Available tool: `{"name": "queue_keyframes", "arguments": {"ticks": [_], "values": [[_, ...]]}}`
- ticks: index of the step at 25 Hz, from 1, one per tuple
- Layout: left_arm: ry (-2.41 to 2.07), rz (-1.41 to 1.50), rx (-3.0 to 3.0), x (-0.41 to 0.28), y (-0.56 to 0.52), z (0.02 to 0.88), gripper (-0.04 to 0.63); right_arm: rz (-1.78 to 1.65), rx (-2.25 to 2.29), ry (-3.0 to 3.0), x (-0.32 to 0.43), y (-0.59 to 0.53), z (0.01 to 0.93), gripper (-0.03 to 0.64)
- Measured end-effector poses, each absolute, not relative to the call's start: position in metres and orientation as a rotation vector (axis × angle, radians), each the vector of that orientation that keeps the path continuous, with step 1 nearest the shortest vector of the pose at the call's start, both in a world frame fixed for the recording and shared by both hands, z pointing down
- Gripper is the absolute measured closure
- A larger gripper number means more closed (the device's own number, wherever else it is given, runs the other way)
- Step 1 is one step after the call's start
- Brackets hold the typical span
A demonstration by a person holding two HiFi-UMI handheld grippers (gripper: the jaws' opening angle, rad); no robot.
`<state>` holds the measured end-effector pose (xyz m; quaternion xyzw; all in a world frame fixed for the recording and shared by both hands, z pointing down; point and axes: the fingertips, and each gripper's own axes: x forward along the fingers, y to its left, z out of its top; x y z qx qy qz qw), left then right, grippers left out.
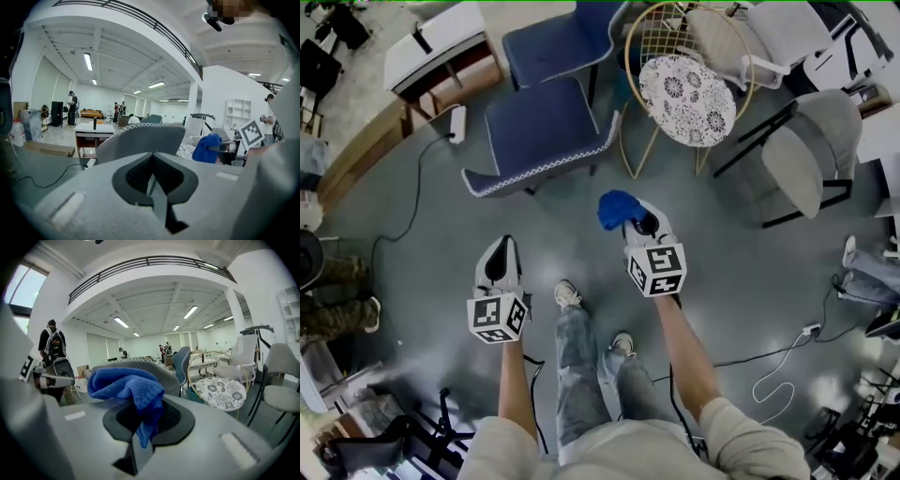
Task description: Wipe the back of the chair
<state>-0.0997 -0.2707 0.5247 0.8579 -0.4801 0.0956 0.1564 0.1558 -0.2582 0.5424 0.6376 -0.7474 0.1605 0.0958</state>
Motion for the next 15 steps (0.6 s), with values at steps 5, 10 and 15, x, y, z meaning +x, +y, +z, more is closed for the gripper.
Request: {"name": "queue_keyframes", "arguments": {"ticks": [5,10,15], "values": [[-1.4,0.271,2.427,-0.105,-0.253,0.466,0.595,0.368,1.908,-2.255,0.151,-0.241,0.447,0.571],[-1.407,0.259,2.438,-0.109,-0.234,0.415,0.595,0.309,1.9,-2.278,0.143,-0.219,0.38,0.571],[-1.412,0.234,2.469,-0.113,-0.216,0.365,0.595,0.281,1.907,-2.282,0.136,-0.191,0.333,0.571]]}}
